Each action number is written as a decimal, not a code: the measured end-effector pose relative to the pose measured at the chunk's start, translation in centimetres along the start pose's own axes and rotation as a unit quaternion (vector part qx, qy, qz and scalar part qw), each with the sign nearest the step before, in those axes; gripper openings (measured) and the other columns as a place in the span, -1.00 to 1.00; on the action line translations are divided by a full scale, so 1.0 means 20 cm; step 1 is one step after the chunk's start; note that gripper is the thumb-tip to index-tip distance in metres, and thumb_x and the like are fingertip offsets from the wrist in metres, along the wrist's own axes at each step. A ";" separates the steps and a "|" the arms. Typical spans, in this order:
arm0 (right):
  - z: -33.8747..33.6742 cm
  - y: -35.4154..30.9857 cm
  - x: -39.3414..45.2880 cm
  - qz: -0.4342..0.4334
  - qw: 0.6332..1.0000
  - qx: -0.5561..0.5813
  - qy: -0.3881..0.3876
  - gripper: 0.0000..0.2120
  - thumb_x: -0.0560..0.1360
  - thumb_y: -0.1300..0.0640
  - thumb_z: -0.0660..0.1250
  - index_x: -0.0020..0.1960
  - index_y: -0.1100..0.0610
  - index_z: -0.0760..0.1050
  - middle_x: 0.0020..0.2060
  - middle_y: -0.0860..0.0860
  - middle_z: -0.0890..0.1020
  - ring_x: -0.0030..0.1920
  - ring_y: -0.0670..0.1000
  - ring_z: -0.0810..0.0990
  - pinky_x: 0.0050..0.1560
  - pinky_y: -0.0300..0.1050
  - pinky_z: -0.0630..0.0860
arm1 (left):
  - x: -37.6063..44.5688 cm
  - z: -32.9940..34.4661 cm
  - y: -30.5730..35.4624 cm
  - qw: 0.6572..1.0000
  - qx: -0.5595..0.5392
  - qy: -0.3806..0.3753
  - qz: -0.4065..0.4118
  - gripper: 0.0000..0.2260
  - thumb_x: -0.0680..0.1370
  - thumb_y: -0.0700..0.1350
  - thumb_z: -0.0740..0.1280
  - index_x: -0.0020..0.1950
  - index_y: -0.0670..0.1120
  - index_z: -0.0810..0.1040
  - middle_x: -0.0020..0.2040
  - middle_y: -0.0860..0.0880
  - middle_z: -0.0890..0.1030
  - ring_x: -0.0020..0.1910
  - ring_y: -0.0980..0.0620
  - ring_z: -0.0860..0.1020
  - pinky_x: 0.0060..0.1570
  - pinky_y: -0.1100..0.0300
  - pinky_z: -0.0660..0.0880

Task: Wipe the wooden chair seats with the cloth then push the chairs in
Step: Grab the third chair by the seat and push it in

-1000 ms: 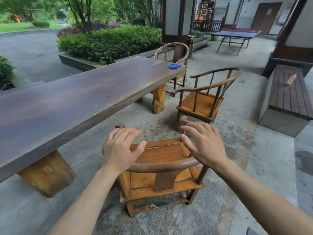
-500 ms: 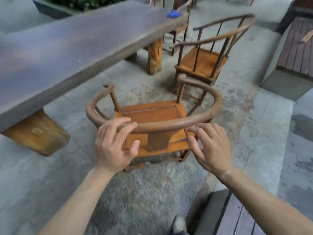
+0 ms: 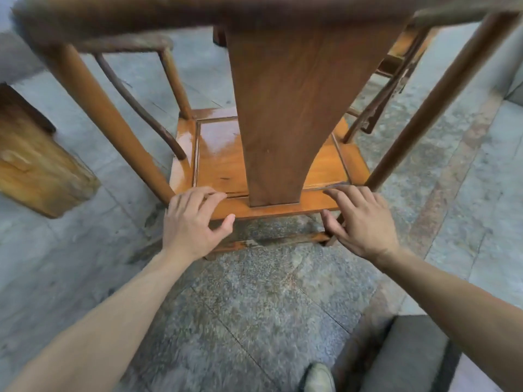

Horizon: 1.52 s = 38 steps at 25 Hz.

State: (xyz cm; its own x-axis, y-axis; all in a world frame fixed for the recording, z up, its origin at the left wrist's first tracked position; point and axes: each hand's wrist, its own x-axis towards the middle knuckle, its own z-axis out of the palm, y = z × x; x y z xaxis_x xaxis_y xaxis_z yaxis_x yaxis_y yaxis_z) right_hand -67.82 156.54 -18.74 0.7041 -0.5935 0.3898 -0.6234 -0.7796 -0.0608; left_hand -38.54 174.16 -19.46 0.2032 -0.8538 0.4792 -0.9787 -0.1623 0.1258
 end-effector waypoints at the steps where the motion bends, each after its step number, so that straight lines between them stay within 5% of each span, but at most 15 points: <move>1: 0.13 0.04 0.01 -0.003 1.000 -0.011 -0.007 -0.56 0.56 -0.15 0.19 0.28 0.09 0.53 0.12 0.06 0.63 0.05 0.21 0.59 -0.05 0.09 0.49 | 0.00 0.13 -0.04 1.000 0.013 -0.021 -0.006 -0.59 0.53 0.16 0.27 0.18 -0.10 0.63 0.13 -0.12 0.62 0.15 -0.19 0.58 0.12 -0.08 0.48; 6: 0.67 0.16 0.07 -0.014 0.999 -0.030 -0.028 -0.50 0.54 -0.21 0.13 0.30 0.06 0.50 0.19 0.08 0.60 0.16 0.20 0.57 0.04 0.10 0.46 | -0.04 0.66 -0.17 0.990 0.073 -0.115 -0.038 -0.39 0.51 0.35 0.12 0.33 -0.04 0.53 0.29 -0.10 0.53 0.29 -0.16 0.49 0.23 -0.11 0.45; 11: 0.91 0.22 0.10 -0.009 0.999 -0.025 -0.040 -0.48 0.56 -0.24 0.05 0.34 0.03 0.45 0.24 0.06 0.57 0.21 0.20 0.53 0.13 0.14 0.43 | -0.06 0.87 -0.23 0.985 0.117 -0.119 -0.051 -0.32 0.49 0.45 0.04 0.33 -0.01 0.50 0.23 -0.08 0.52 0.20 -0.15 0.49 0.15 -0.06 0.48; 23: 1.16 0.26 0.16 0.002 0.989 -0.069 0.128 -0.65 0.55 -0.14 0.18 0.12 0.04 0.60 0.02 0.06 0.64 -0.01 0.19 0.58 0.02 0.07 0.41 | 0.00 1.01 -0.29 0.981 0.186 -0.048 -0.005 -0.29 0.38 0.45 0.19 0.19 -0.12 0.59 0.09 -0.18 0.59 0.00 -0.23 0.55 -0.04 -0.06 0.48; 38: 1.21 0.47 0.28 -0.017 0.986 -0.047 0.162 -0.62 0.54 -0.11 0.13 0.10 0.03 0.62 -0.02 0.07 0.63 -0.08 0.20 0.55 -0.17 -0.02 0.43 | 0.12 1.11 -0.18 0.983 0.179 -0.021 -0.028 -0.26 0.38 0.49 0.15 0.07 -0.14 0.62 -0.02 -0.18 0.58 -0.08 -0.20 0.55 -0.15 0.00 0.51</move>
State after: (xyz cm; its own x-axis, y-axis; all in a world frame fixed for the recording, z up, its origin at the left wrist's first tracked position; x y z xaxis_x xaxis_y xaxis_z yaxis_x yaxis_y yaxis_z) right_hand -61.43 141.05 -39.25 0.5899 -0.4604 0.6634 -0.6405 -0.7671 0.0371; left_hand -35.24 161.76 -38.04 0.2639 -0.8564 0.4437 -0.9147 -0.3682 -0.1667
